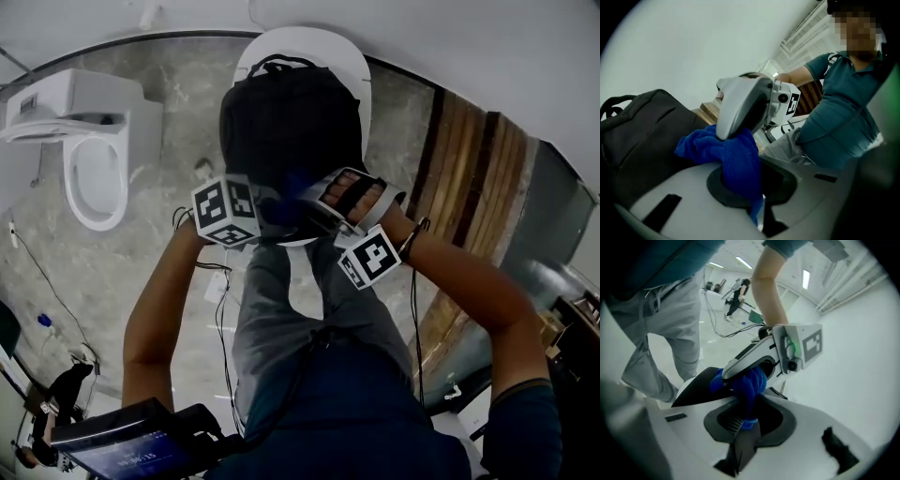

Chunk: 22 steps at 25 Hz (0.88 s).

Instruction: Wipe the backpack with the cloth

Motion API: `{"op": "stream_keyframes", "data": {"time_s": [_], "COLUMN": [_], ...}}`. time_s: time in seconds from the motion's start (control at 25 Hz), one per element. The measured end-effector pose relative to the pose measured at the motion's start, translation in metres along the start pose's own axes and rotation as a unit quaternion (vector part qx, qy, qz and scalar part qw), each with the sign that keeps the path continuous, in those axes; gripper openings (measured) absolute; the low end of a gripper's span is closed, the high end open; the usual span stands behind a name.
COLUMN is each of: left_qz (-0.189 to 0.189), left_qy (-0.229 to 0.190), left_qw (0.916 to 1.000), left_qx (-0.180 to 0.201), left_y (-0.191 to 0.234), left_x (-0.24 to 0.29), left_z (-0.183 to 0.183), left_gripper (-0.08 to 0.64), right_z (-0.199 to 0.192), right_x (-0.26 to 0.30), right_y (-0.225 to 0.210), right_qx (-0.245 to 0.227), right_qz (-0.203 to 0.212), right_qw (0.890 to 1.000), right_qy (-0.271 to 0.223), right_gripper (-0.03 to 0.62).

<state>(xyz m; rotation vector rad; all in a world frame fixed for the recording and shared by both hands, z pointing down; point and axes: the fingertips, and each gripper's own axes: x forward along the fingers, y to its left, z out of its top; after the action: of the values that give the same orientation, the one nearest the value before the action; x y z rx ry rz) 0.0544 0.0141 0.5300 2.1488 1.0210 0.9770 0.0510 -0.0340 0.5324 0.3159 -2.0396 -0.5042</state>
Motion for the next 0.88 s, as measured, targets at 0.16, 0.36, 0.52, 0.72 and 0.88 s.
{"op": "stream_keyframes", "data": {"time_s": [0.16, 0.36, 0.52, 0.72, 0.88], "left_qz": [0.048, 0.086, 0.071, 0.117, 0.233], "left_qy": [-0.087, -0.155, -0.153, -0.171, -0.221], "left_qw": [0.995, 0.9842, 0.9856, 0.9783, 0.9461], "left_qx": [0.003, 0.005, 0.014, -0.002, -0.039], "left_y": [0.011, 0.012, 0.005, 0.021, 0.056], "left_x": [-0.026, -0.05, -0.05, -0.071, -0.11], "left_z": [0.026, 0.052, 0.059, 0.056, 0.051], "left_gripper": [0.018, 0.038, 0.046, 0.044, 0.043], "right_z": [-0.014, -0.023, -0.044, -0.102, -0.138], "right_x": [-0.022, -0.064, -0.088, -0.114, -0.087], "right_y": [-0.02, -0.029, -0.02, -0.003, 0.032], "right_qx": [0.119, 0.244, 0.299, 0.388, 0.538], "right_qz": [-0.043, -0.117, -0.153, -0.194, -0.156], "right_qw": [0.992, 0.963, 0.941, 0.894, 0.817], "right_qy": [0.01, 0.008, 0.048, 0.11, 0.137], "right_gripper": [0.051, 0.032, 0.031, 0.028, 0.028]}}
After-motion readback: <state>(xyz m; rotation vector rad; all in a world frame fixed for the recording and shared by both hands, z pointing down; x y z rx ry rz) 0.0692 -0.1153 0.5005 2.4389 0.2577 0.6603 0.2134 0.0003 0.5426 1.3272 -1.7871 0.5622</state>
